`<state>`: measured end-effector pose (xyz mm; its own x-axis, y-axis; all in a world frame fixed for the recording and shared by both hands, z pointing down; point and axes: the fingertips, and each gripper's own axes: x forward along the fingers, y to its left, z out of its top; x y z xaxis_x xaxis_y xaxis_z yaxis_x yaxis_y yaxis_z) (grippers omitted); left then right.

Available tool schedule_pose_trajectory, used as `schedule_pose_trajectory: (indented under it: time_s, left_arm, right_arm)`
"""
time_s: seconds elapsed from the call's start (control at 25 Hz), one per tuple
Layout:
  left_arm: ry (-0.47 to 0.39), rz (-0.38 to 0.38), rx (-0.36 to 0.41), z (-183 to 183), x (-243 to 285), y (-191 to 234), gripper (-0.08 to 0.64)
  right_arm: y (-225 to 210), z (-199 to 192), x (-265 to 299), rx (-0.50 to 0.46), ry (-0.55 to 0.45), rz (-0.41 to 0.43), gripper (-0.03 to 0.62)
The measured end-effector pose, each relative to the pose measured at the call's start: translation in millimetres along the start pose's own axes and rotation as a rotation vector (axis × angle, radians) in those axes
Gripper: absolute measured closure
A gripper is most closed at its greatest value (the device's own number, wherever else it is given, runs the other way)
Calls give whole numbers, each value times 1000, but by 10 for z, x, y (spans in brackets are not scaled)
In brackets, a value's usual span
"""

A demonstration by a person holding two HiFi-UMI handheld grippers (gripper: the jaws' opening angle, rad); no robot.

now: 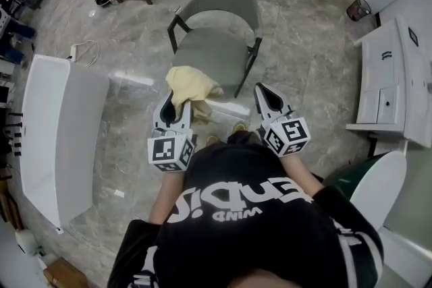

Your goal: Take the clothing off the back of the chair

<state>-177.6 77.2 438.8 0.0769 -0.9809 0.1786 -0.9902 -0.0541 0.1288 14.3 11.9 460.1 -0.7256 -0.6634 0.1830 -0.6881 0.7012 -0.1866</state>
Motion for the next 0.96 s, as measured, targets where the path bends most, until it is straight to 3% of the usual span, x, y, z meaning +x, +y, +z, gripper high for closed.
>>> schedule_pose_trajectory:
  time_s: [0.96]
  left_arm:
    - [23, -4, -8, -35, -22, 52, 411]
  right_arm:
    - [40, -46, 62, 19, 16, -8, 578]
